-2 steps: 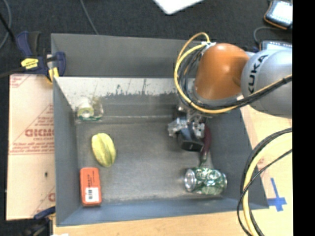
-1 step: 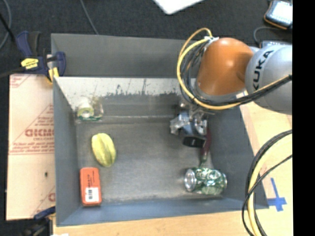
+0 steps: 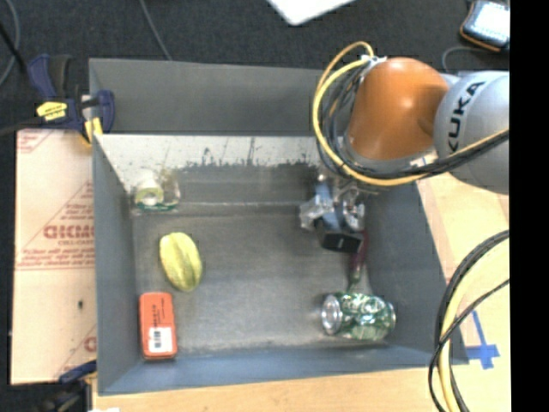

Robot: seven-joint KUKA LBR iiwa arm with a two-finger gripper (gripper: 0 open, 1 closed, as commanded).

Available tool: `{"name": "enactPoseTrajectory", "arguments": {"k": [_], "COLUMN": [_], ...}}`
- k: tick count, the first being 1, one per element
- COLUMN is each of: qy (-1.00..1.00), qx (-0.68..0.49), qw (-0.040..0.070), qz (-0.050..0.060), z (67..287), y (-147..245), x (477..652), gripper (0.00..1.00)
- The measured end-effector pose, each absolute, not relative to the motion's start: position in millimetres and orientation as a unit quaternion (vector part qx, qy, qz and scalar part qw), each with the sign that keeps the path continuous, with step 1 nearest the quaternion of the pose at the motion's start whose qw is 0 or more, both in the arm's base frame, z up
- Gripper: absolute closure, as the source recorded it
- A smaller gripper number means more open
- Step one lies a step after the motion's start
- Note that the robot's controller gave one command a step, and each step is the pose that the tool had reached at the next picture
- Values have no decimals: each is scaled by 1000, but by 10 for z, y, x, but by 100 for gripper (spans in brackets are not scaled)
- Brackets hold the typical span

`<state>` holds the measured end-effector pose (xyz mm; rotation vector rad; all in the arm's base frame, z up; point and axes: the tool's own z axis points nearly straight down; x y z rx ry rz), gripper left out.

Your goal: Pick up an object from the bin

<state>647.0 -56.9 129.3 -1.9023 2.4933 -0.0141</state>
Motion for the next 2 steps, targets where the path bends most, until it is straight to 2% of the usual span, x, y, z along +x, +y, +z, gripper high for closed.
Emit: {"name": "enactPoseTrajectory", "arguments": {"k": [2], "qy": [796], "qx": [-606], "qw": [2], "qz": [-3], "z": [1495], "y": [-568], "x": [6462], "gripper": [100]}}
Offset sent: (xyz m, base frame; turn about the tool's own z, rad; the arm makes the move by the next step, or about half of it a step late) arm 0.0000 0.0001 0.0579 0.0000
